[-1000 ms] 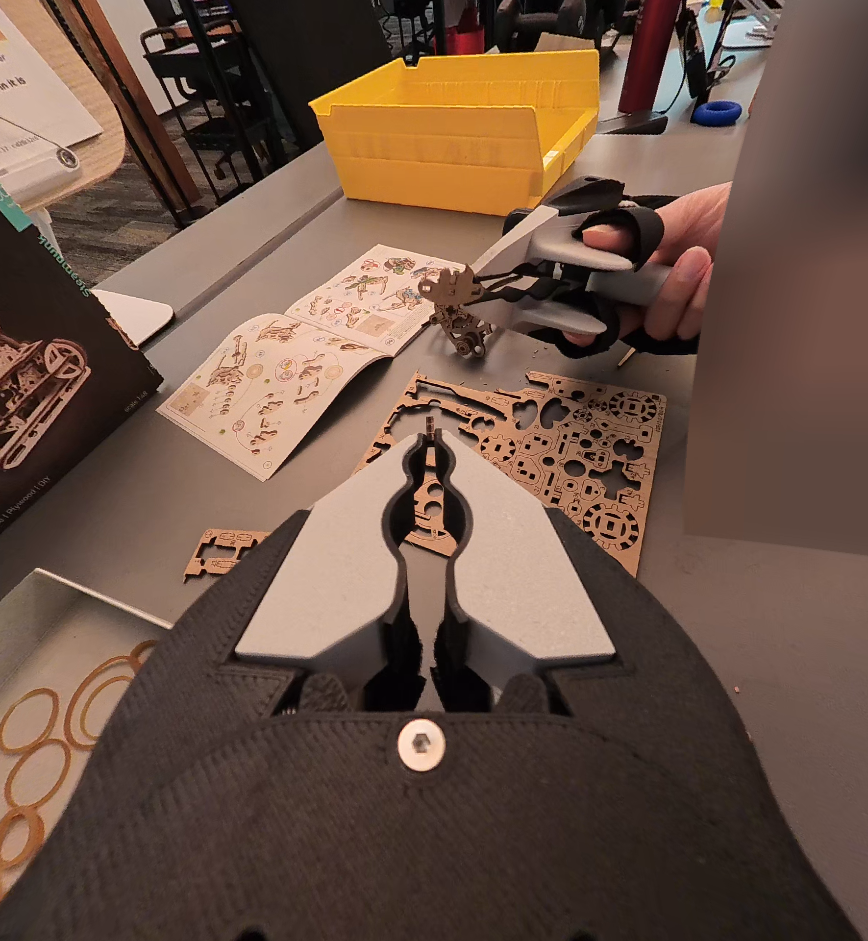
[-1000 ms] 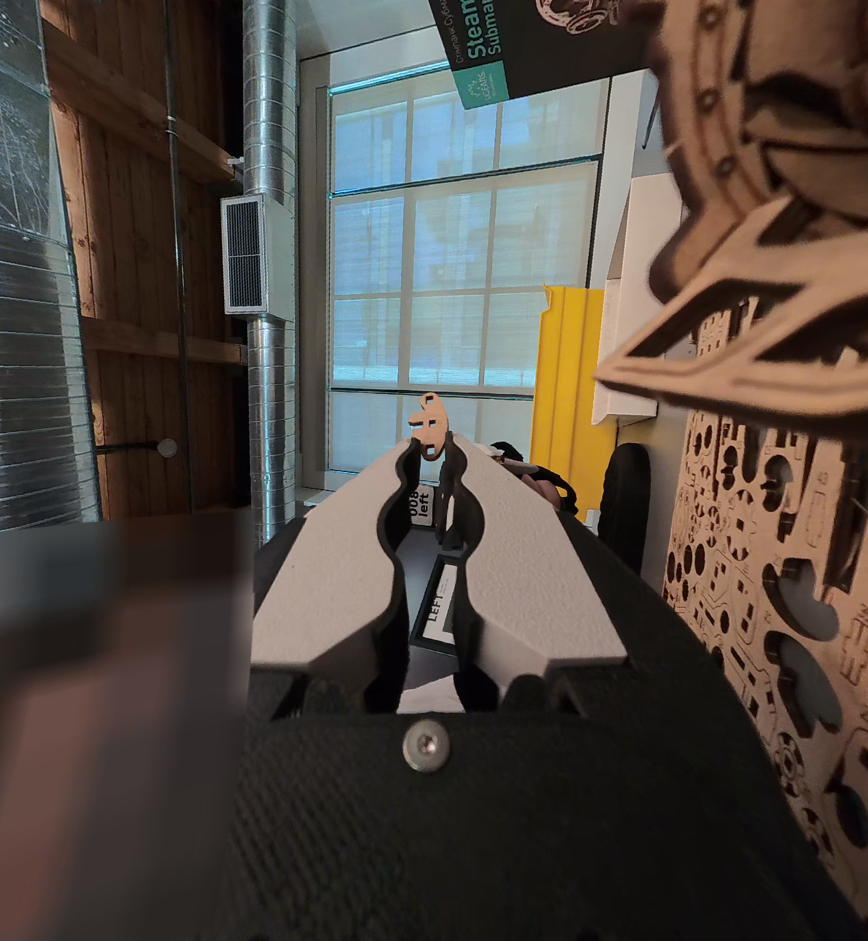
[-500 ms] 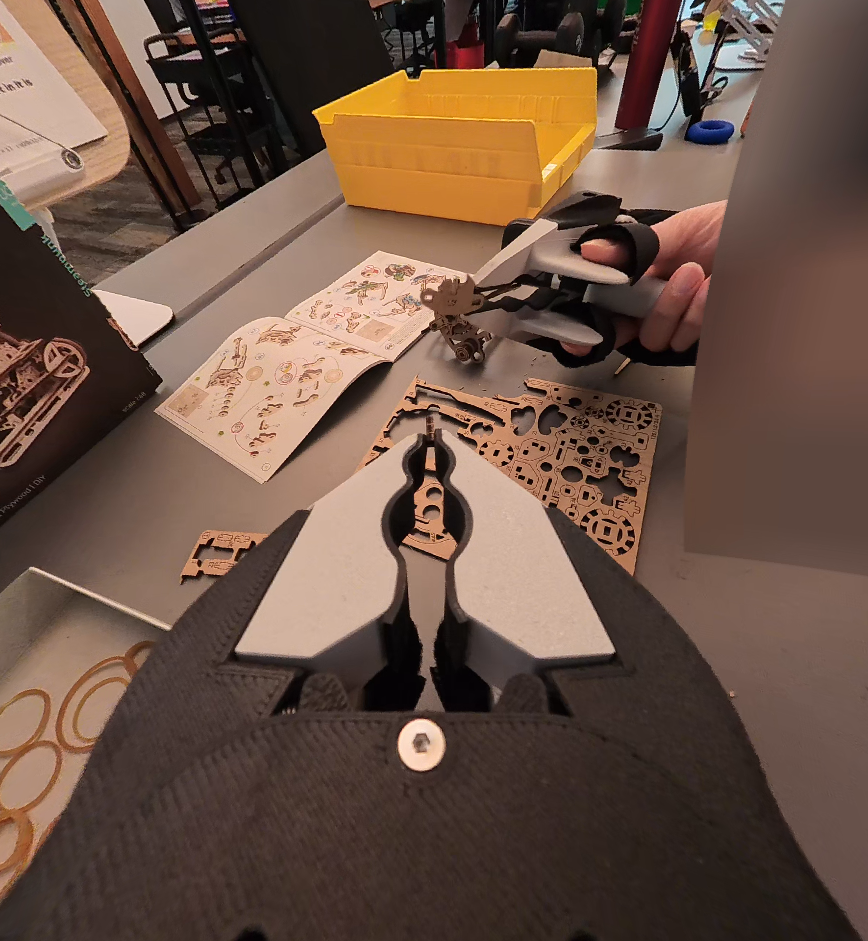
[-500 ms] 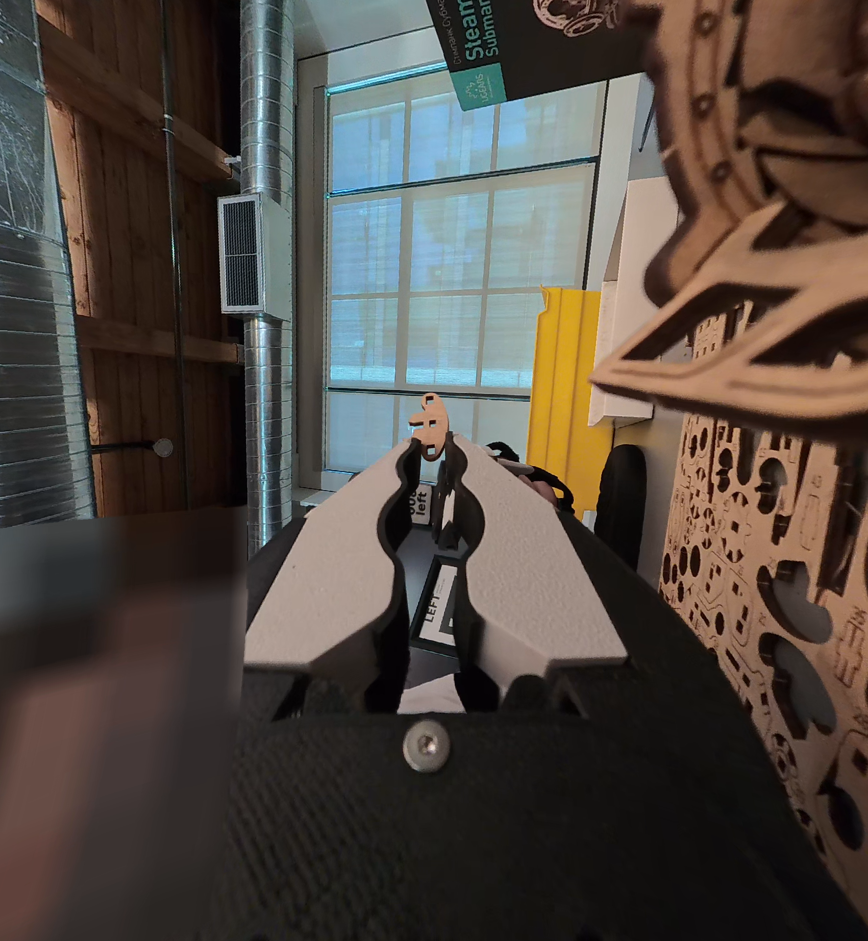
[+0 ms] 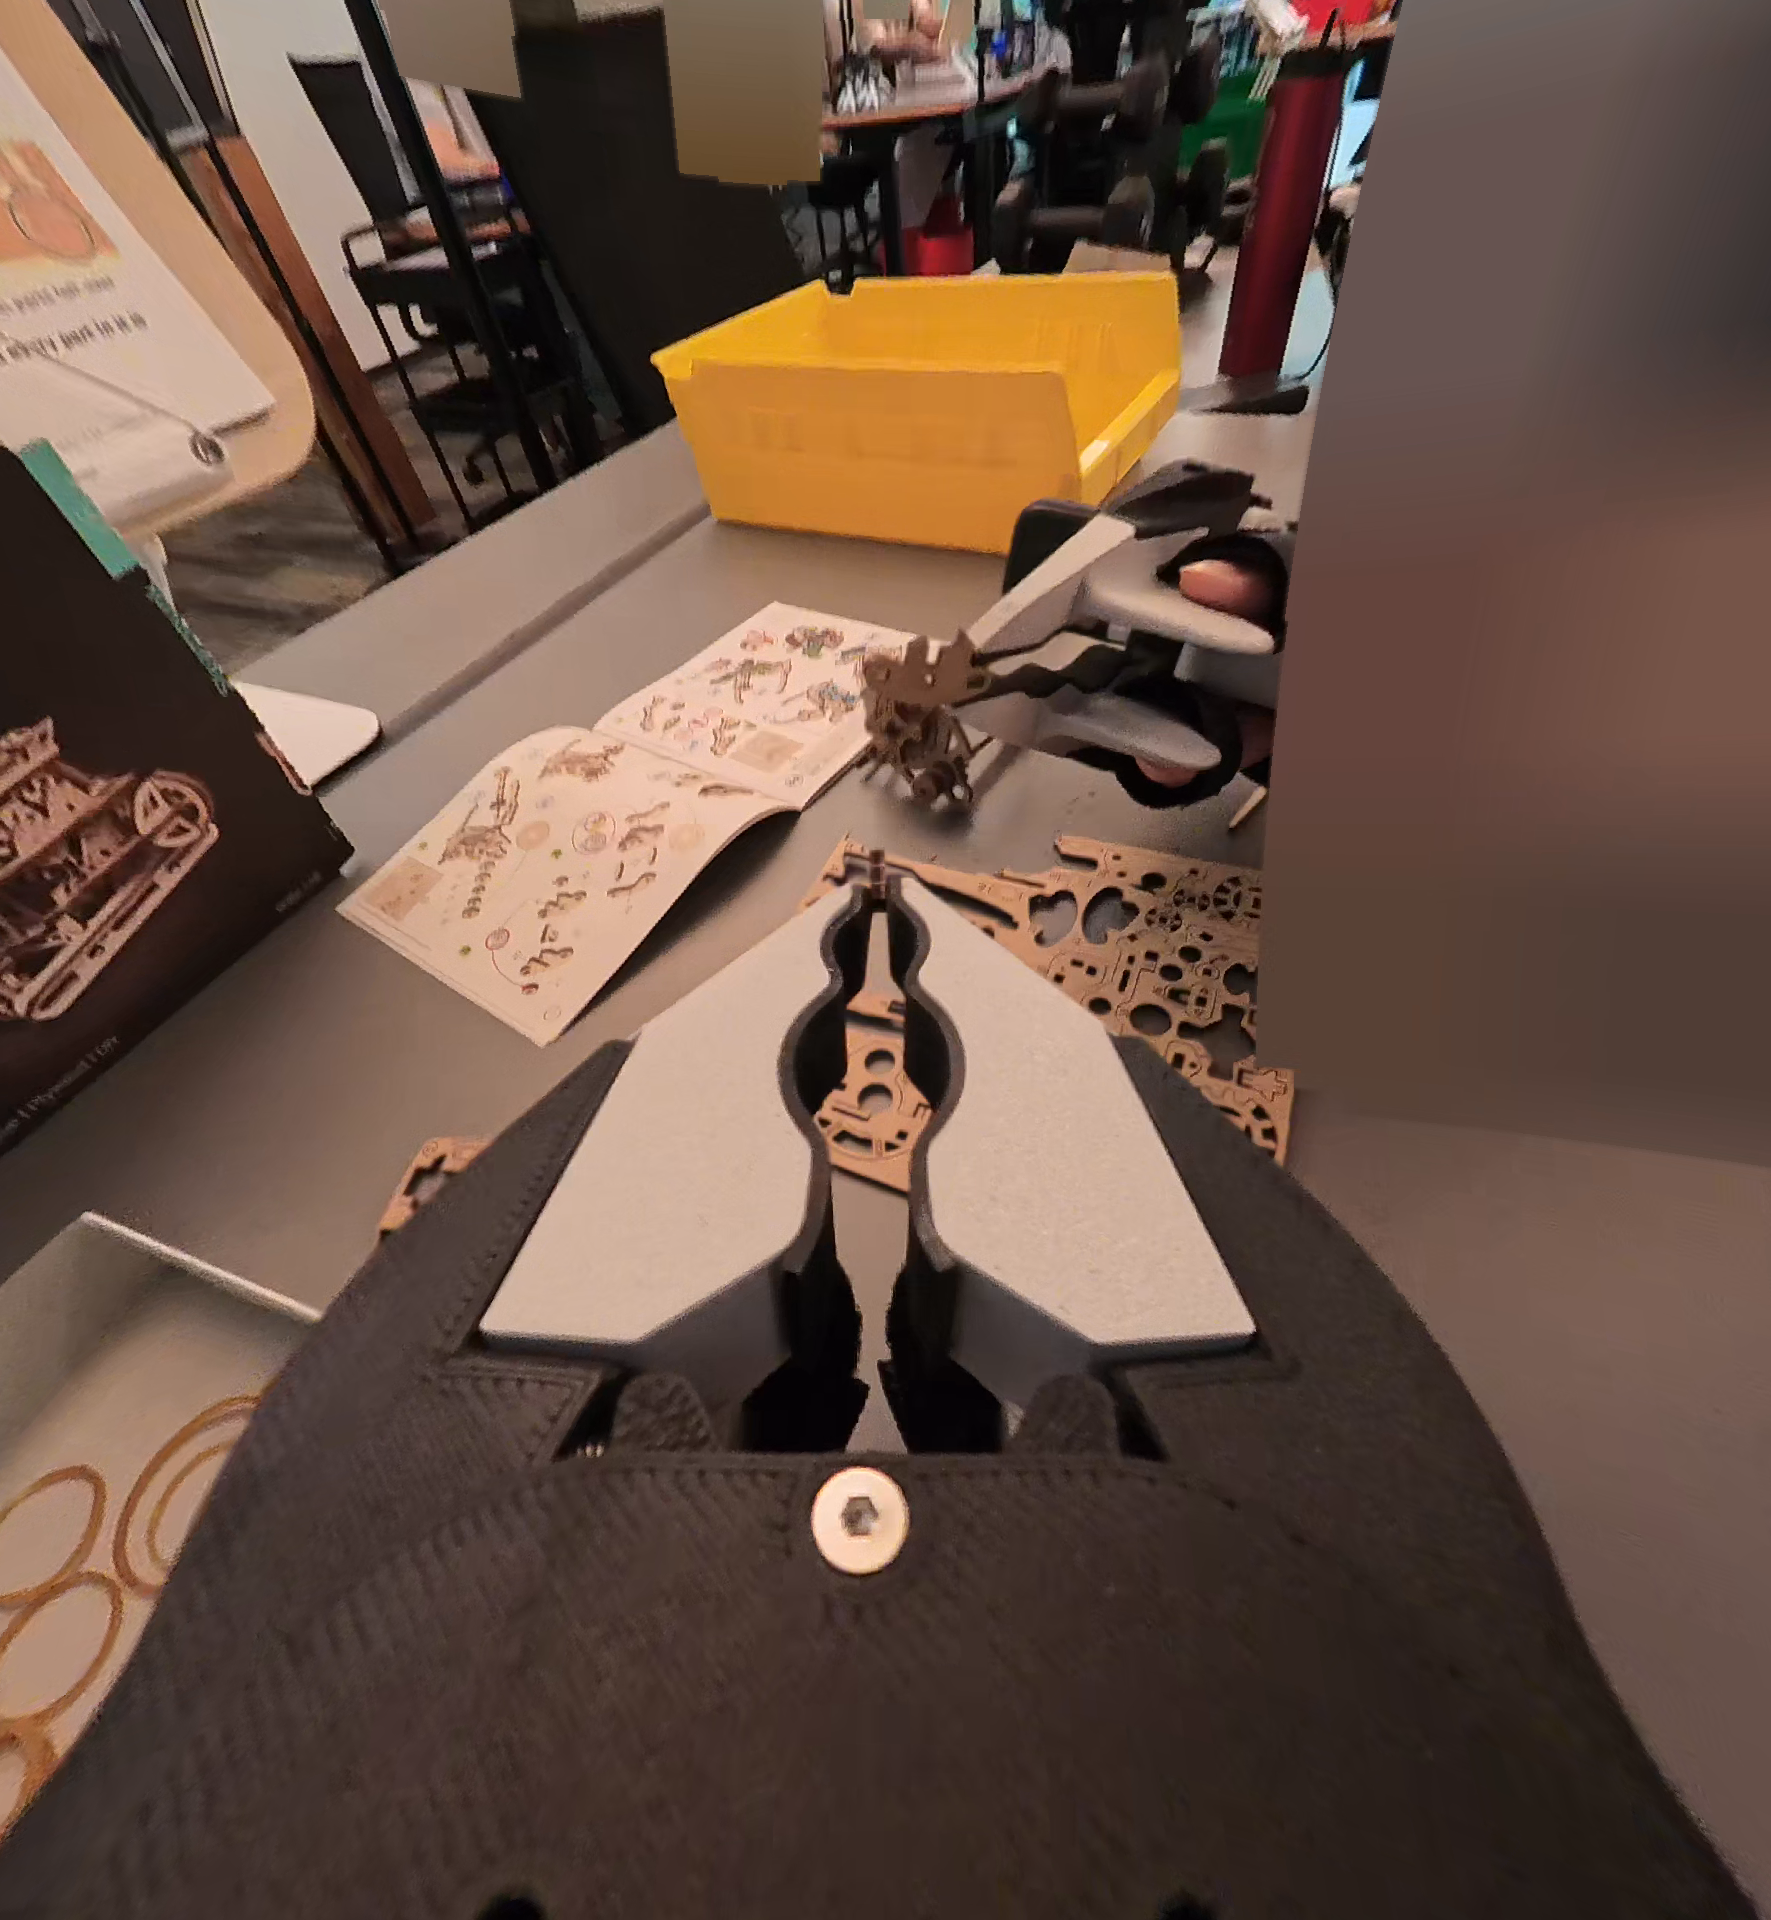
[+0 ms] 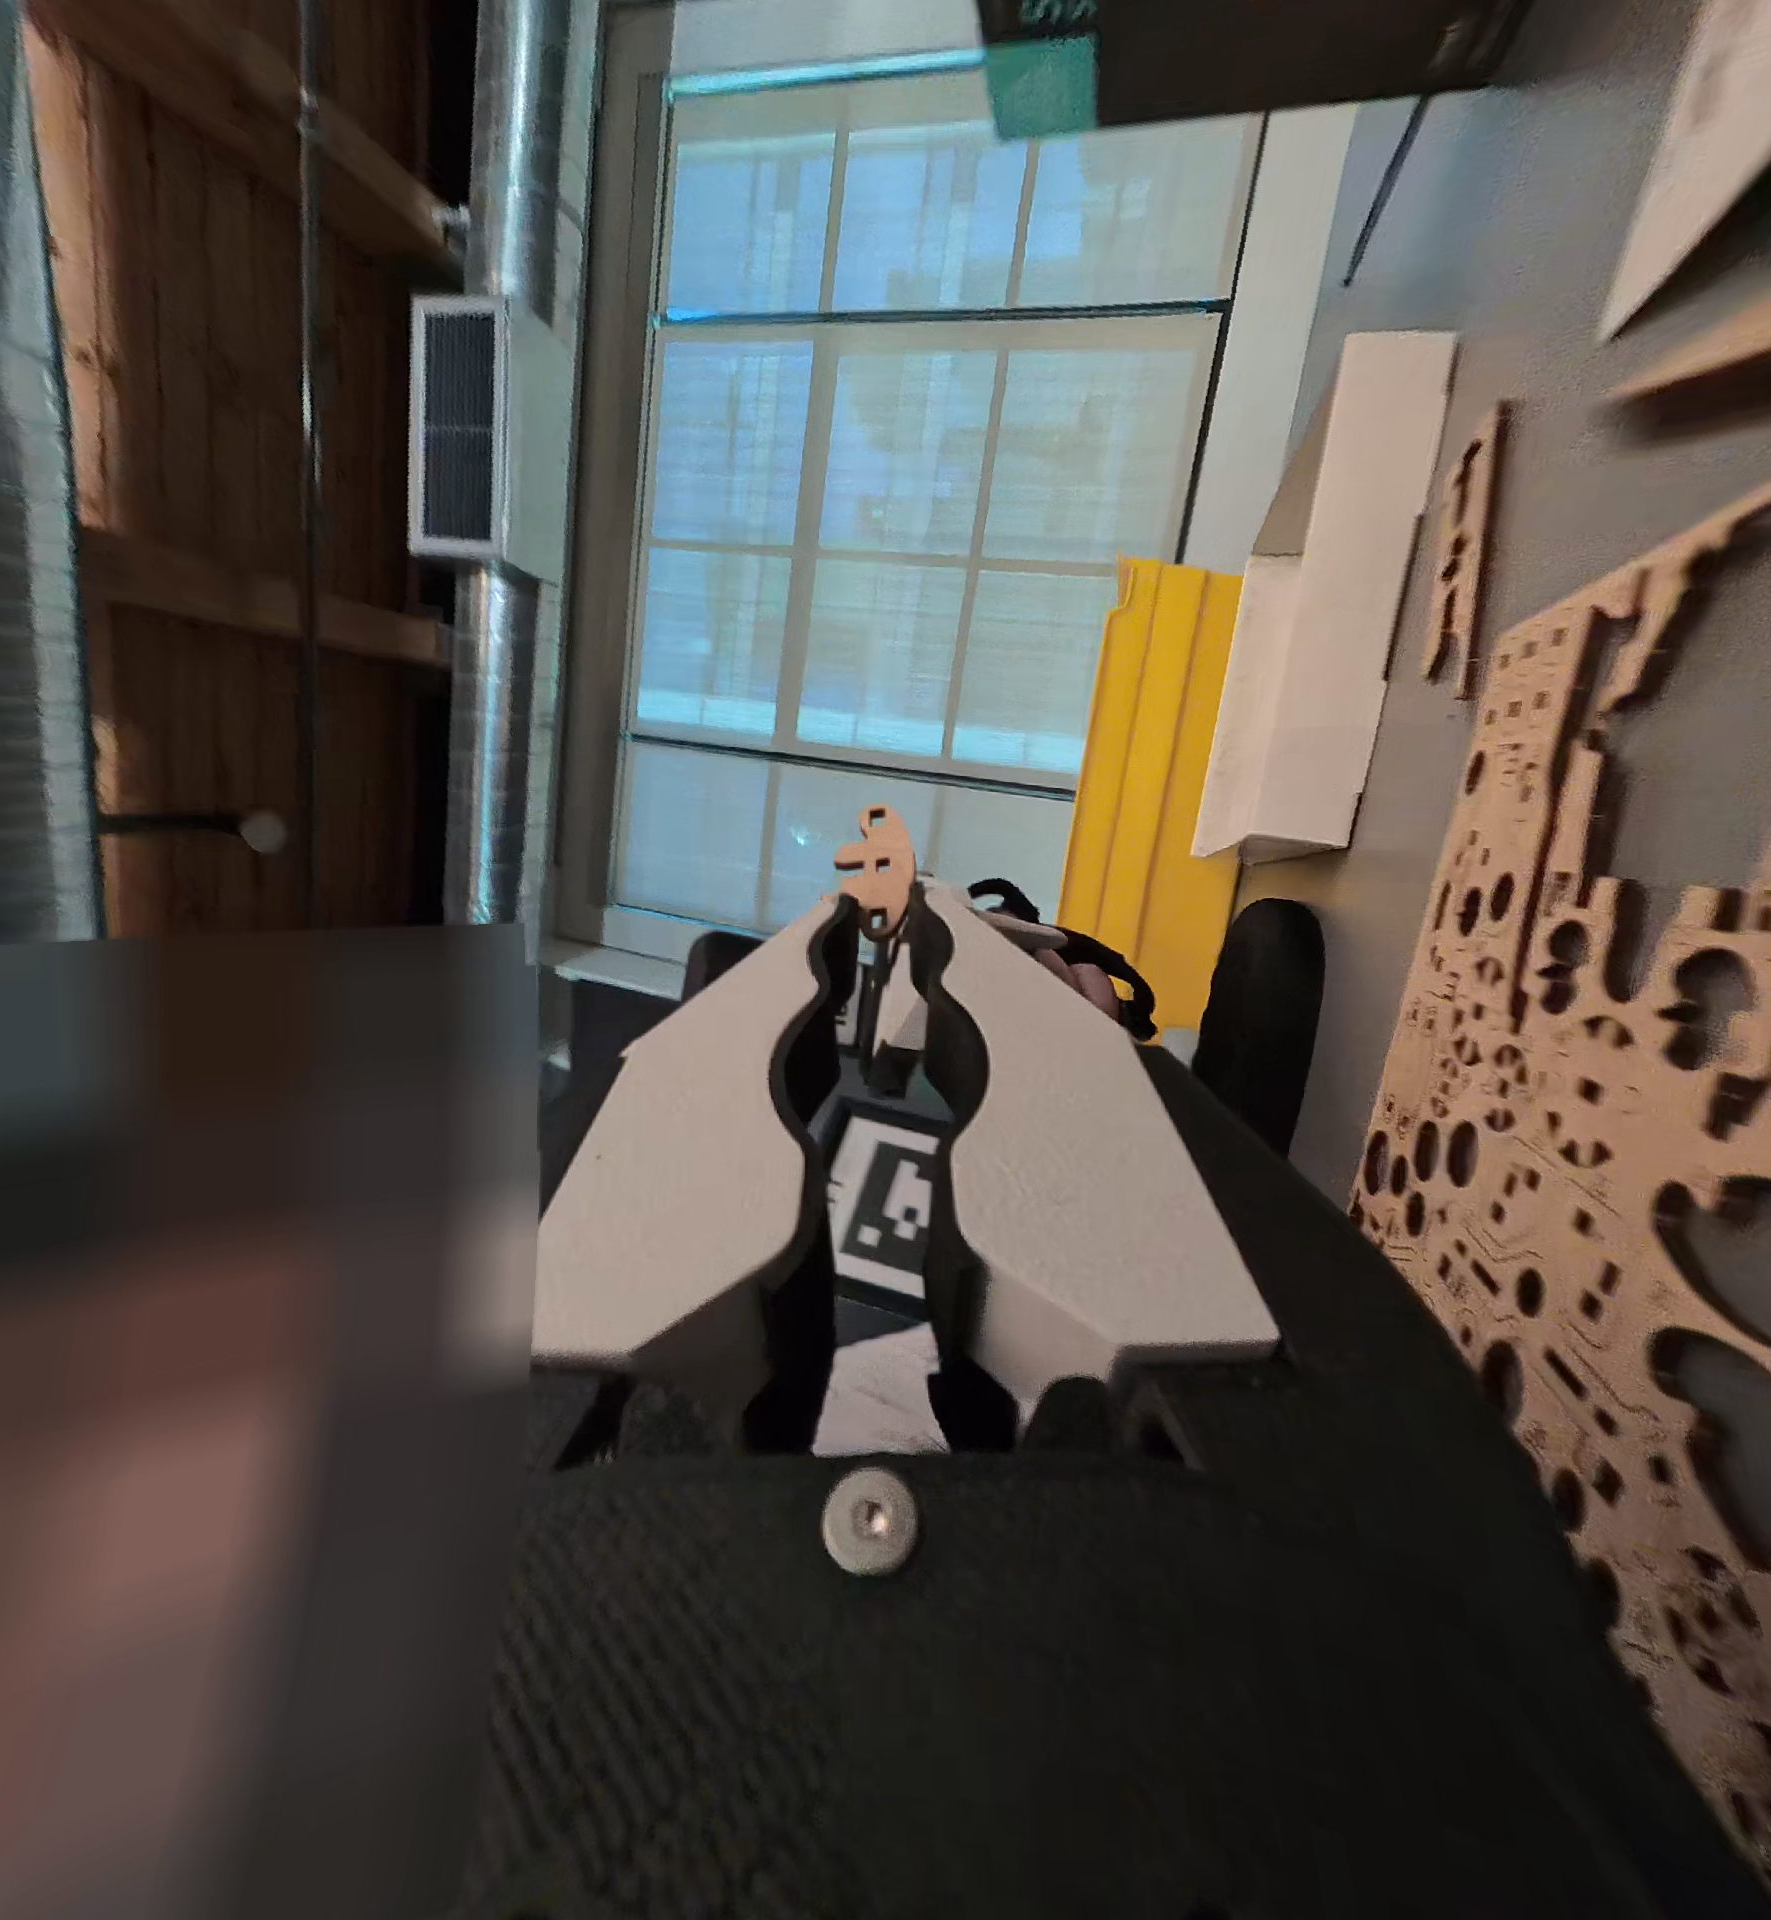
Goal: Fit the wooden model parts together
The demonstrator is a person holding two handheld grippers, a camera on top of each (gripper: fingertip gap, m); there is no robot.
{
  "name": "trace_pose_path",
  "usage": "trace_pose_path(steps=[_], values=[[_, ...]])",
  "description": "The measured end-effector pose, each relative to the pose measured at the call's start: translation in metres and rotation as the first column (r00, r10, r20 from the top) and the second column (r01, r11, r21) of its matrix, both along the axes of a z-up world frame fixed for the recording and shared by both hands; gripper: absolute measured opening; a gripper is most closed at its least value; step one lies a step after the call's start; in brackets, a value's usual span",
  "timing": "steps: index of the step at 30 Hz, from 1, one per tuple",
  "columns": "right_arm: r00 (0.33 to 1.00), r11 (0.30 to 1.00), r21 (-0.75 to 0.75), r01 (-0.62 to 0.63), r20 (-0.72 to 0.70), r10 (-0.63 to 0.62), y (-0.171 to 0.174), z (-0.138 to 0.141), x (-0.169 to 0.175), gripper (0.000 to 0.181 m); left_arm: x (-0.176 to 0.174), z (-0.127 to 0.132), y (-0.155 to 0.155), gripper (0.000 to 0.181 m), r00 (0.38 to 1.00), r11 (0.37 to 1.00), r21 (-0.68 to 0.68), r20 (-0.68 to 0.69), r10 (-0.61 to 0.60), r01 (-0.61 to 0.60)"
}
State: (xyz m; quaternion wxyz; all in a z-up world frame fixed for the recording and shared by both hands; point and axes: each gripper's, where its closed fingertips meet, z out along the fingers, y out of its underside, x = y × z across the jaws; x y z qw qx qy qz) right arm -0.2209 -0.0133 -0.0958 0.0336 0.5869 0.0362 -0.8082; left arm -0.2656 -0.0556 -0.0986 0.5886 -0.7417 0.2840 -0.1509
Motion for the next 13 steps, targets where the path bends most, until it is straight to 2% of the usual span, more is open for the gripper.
trace_pose_path(steps=[3,6,13], values=[[1.0,0.995,0.095,-0.006,-0.006,0.007,-0.013,0.016,-0.006,0.006,0.001,0.012,-0.003,0.001,1.0,0.997,0.075,0.01,0.001,-0.002],[0.999,0.995,0.094,-0.022,-0.021,0.024,-0.023,0.026,-0.014,0.006,0.002,0.02,-0.007,0.001,1.0,0.99,0.144,-0.002,0.004,-0.004],[0.997,0.997,0.003,-0.071,-0.004,0.071,-0.036,0.015,-0.032,0.006,0.002,0.025,-0.009,0.001,0.999,0.983,0.183,-0.023,0.032,-0.027]])
